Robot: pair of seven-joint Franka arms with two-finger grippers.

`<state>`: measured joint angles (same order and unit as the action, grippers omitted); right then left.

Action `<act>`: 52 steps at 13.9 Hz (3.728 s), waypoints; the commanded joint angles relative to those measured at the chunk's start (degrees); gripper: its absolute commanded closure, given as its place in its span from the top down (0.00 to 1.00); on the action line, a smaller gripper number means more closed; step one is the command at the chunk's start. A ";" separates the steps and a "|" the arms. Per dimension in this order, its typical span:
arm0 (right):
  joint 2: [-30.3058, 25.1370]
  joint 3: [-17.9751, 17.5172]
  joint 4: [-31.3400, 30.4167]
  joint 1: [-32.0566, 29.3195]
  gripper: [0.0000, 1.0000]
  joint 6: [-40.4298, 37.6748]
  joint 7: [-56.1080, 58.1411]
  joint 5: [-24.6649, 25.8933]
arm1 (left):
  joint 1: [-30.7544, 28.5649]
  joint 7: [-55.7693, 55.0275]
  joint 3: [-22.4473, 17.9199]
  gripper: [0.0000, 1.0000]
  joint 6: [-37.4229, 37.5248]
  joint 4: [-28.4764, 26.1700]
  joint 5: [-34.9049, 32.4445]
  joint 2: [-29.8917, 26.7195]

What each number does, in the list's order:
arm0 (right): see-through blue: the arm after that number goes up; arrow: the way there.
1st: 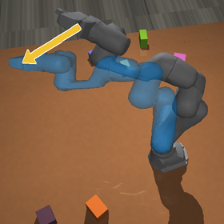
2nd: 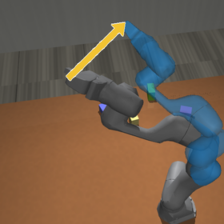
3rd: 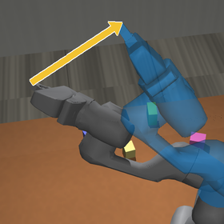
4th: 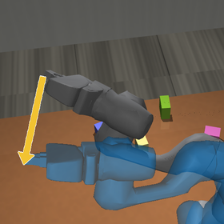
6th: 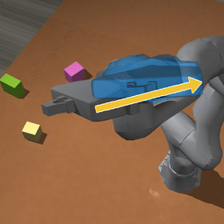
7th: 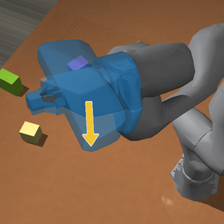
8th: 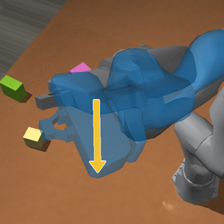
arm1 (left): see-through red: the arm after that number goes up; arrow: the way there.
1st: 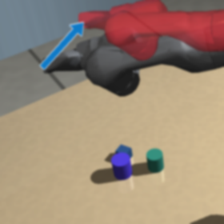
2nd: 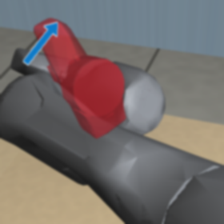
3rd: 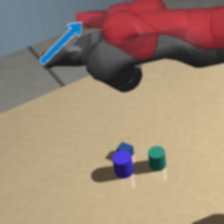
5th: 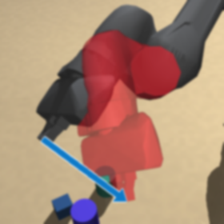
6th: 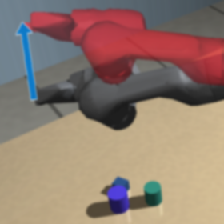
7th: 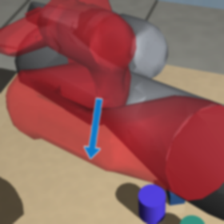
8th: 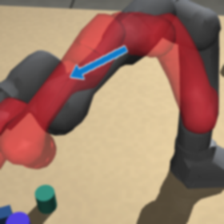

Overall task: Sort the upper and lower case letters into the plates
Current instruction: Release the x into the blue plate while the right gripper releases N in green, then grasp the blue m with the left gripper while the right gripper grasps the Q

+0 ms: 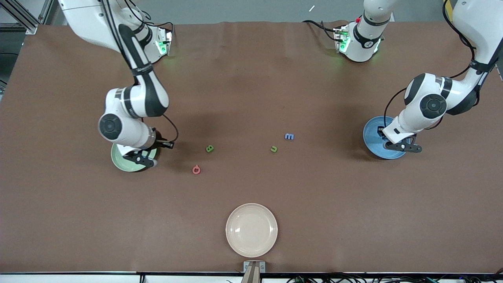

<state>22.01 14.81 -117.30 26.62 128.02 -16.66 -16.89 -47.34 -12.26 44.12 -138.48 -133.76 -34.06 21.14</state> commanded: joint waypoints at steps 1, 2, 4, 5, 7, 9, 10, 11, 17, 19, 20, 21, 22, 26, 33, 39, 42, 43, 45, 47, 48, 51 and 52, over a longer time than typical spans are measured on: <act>-0.30 -0.75 -1.17 -6.65 0.00 1.87 10.82 0.36 | -1.00 -0.75 0.97 0.06 -0.83 -1.59 -1.09 0.48; -0.30 -0.75 -1.87 -8.32 0.00 2.75 13.81 0.62 | -1.09 -0.84 0.97 0.06 -0.92 -2.11 -1.00 0.48; -0.39 -0.75 -3.19 -11.14 0.00 3.11 18.83 0.71 | -1.09 -1.10 0.97 0.06 -0.92 -2.99 -1.09 0.39; -0.39 -0.75 -3.81 -12.55 0.00 3.64 21.38 0.72 | -1.09 -1.28 0.97 0.06 -0.92 -3.26 -1.00 0.39; -0.39 -0.75 -7.05 -13.44 0.01 7.83 24.55 0.72 | -1.09 -1.46 0.97 0.06 -1.79 -4.14 -1.00 0.21; -0.30 -0.66 -9.08 -13.44 0.01 11.54 27.19 0.72 | -1.09 -1.54 0.97 0.06 -2.32 -4.49 -1.09 0.21; -0.21 -0.57 -9.52 -13.44 0.01 11.90 27.73 0.80 | -1.09 -1.54 0.97 0.08 -2.32 -4.49 -1.00 0.21; -0.04 -0.31 -9.70 -13.53 0.01 12.34 28.25 1.24 | -1.09 -1.54 0.97 0.09 -2.32 -4.40 -1.00 0.21; 1.28 -0.22 -9.61 -15.55 0.74 13.57 29.31 1.86 | -1.09 -1.02 1.23 0.75 -1.45 -2.91 -1.09 -0.66; 1.19 -0.22 -9.35 -15.46 1.00 13.05 29.31 1.86 | -1.09 -1.10 3.41 0.85 0.39 -1.86 -1.00 -0.93; 0.93 -0.31 -9.18 -15.20 1.00 12.78 29.14 1.86 | -1.09 -1.19 4.73 0.90 2.23 -1.07 -0.83 -1.01; 0.58 -0.40 -9.17 -14.94 1.00 12.52 28.62 1.77 | -1.09 -1.19 6.40 0.94 3.64 0.07 -0.31 -1.10; 0.23 -0.57 -8.91 -14.50 1.00 11.65 27.65 1.68 | -1.09 -1.97 7.98 0.97 4.78 1.12 -0.04 -1.02; -1.27 -0.75 -5.15 -7.75 1.00 5.77 11.86 1.51 | -0.48 -12.42 15.54 0.99 9.44 5.34 2.93 -0.23; 1.97 -0.75 4.87 3.08 1.00 4.87 -6.62 0.98 | 12.59 -36.59 18.81 0.99 9.98 10.88 7.00 4.77; 10.58 -0.84 11.02 6.51 1.00 10.85 -11.46 0.98 | 29.90 -39.68 10.48 0.99 9.72 17.12 5.33 11.98; 13.58 -0.84 14.72 7.83 1.00 10.76 -15.06 0.98 | 40.10 -44.33 2.40 0.99 8.32 18.71 5.32 12.08; 14.20 -0.84 15.25 8.09 0.99 10.93 -15.85 0.98 | 42.22 -45.56 0.46 0.99 6.66 18.62 5.32 12.86; 14.99 -0.84 15.87 8.88 0.97 11.29 -16.39 1.07 | 43.90 -46.63 -1.05 0.99 3.41 18.10 5.24 14.10; 15.52 -0.84 15.87 8.97 0.95 12.51 -17.53 1.07 | 45.48 -46.72 -2.71 0.98 1.03 17.92 4.80 14.80; 15.78 -0.84 15.96 9.15 0.95 12.87 -17.53 1.15 | 46.19 -46.81 -3.51 0.98 0.06 17.75 3.84 14.89; 16.14 -0.75 16.23 9.41 0.94 13.83 -17.62 1.15 | 46.37 -47.16 -4.13 0.94 -2.32 17.66 0.68 16.47; 16.22 -0.84 16.23 9.50 0.93 14.36 -17.71 1.15 | 46.37 -47.16 -4.13 0.93 -2.32 17.66 0.58 16.56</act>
<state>37.56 13.52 -101.85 35.30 141.50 -33.09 -15.96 -1.51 -58.12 40.38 -139.81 -116.25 -31.76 37.31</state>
